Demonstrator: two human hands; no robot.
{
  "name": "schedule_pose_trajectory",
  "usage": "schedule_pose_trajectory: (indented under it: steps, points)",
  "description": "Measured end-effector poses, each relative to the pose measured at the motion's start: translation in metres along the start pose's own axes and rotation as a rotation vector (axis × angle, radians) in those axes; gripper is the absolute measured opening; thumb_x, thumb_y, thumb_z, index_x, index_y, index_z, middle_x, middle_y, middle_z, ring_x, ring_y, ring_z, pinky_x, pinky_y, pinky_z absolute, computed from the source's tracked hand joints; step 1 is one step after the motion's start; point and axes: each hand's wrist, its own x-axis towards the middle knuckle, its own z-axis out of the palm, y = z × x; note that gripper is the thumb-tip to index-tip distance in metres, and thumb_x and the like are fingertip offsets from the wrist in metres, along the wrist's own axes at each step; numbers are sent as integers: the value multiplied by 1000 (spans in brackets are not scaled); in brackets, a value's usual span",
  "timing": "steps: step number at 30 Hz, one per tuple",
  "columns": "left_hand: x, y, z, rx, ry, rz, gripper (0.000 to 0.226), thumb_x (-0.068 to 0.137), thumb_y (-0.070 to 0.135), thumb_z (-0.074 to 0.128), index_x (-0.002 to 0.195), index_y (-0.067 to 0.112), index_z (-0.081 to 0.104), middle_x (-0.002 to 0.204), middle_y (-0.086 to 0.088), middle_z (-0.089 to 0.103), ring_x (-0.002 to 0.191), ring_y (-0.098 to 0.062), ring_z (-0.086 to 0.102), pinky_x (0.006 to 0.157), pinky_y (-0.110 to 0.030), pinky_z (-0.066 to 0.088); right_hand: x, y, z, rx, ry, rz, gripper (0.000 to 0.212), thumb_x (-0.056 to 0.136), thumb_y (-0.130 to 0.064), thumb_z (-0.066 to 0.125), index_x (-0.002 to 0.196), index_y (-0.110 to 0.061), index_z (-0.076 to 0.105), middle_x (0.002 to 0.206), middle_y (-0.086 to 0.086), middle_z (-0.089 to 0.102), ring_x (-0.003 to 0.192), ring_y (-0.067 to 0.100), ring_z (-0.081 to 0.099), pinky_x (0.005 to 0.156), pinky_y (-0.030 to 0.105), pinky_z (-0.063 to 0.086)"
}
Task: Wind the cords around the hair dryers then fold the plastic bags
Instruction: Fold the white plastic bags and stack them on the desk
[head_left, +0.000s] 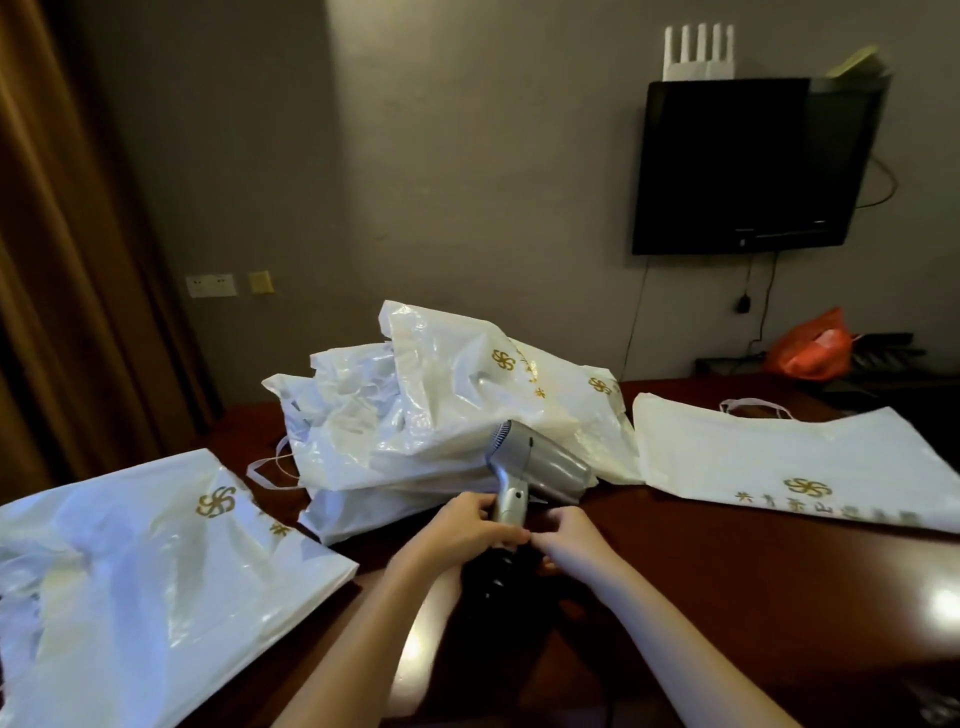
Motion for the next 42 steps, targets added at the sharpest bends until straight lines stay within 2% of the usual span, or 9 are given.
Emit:
schedule_pose_trajectory:
  steps: [5,10,12,16,20,24,31,36,42]
  points:
    - [-9,-12,-12,-31,-174,-201,11,86,25,72,89,15,71,67,3,61,60,-7,56,57,-17,44,-10,2,0,-10,-248,-22,14,88,-7,64,101,-4,60,77,6,61,49,12,64,54,23,53]
    - [-5,-2,-15,199,-27,-149,58,55,50,79,84,2,69,66,-4,53,60,-15,48,56,-25,37,-11,3,-13,6,-182,-62,7,89,-10,63,95,-8,66,79,4,67,52,15,67,50,22,52]
    - [-6,12,-14,506,65,-141,48,62,48,81,77,8,60,68,1,54,65,-16,51,58,-27,37,-11,6,-30,-14,-86,-70,7,90,-13,62,90,-9,67,78,5,69,53,17,67,48,23,52]
    - [-8,47,5,908,278,-72,46,78,37,73,115,15,57,116,-2,59,109,-22,57,78,-30,44,4,31,-82,-189,336,-111,3,85,-19,65,85,-22,66,89,3,69,74,17,66,69,30,55]
    - [18,67,43,572,281,124,37,87,29,67,120,15,59,116,-2,61,108,-19,58,88,-30,48,19,61,-125,-460,376,-32,49,90,-26,61,136,-21,45,141,1,46,125,23,49,96,33,41]
    - [58,79,100,272,46,108,38,93,28,63,128,15,56,121,-2,63,107,-14,59,83,-22,45,38,77,-155,-646,247,36,58,94,-45,52,146,-24,36,150,-2,36,135,22,40,107,37,36]
    - [120,87,161,625,-50,269,45,102,21,41,144,8,41,152,-10,40,143,-27,32,114,-36,26,31,101,-180,-648,319,-105,37,97,-44,45,110,-19,69,108,-5,56,102,17,58,87,34,47]
    - [120,92,187,914,-175,314,41,102,31,32,122,12,62,131,-7,55,128,-24,42,116,-52,18,3,116,-214,-649,472,-68,38,97,-41,44,92,-19,75,95,-3,65,98,18,59,84,36,48]
    - [89,115,212,865,-119,455,36,97,32,43,98,5,67,101,-13,68,95,-29,61,84,-36,43,11,97,-204,-734,429,209,54,98,-53,27,134,-18,47,136,11,47,125,33,42,102,45,36]
